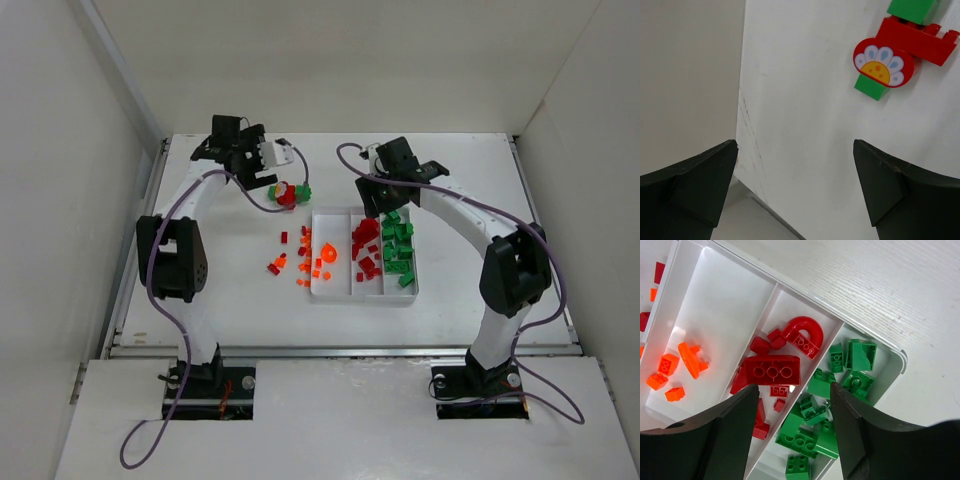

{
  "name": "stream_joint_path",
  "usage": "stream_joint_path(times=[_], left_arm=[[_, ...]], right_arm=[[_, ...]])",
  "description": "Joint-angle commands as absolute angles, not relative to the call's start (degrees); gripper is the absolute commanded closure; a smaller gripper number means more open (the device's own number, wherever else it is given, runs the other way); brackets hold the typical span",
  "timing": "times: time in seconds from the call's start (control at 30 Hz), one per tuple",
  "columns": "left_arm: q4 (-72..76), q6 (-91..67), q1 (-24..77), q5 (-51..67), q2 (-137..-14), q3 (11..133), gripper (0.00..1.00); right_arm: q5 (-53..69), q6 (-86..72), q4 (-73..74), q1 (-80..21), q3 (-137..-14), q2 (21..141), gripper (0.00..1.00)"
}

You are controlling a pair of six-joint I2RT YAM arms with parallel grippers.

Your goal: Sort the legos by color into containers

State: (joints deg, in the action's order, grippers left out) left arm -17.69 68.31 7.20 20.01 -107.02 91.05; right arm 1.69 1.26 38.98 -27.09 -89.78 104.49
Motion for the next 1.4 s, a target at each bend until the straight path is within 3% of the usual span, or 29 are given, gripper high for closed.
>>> stream_joint_path(times=[0.0, 0.2, 1.03, 1.13, 1.37], left_arm=[[-29.8, 89.0, 10.0, 23.0, -113.3, 96.1, 0.00], [-37.3, 95.2, 10.5, 28.2, -119.3, 102.3, 0.00], [-34.9, 92.4, 14.5, 28.1, -130.8, 108.5, 0.00], [-34.9, 92.4, 14.5, 28.1, -131.3, 108.5, 0.04], [-40.2, 95.2, 15.0, 27.6, -131.8, 108.5, 0.37]], right_arm=[[0.6, 1.5, 37.6, -27.5, -92.3, 102.8, 0.35], [0.6, 1.0, 37.1, -27.5, -90.4, 102.8, 0.35], [1.2, 2.0, 39.9, -27.5, -95.1, 106.8, 0.35], [1.2, 2.0, 39.9, -27.5, -95.1, 106.8, 0.35], [1.2, 2.0, 40.4, -27.5, -95.1, 106.8, 0.35]])
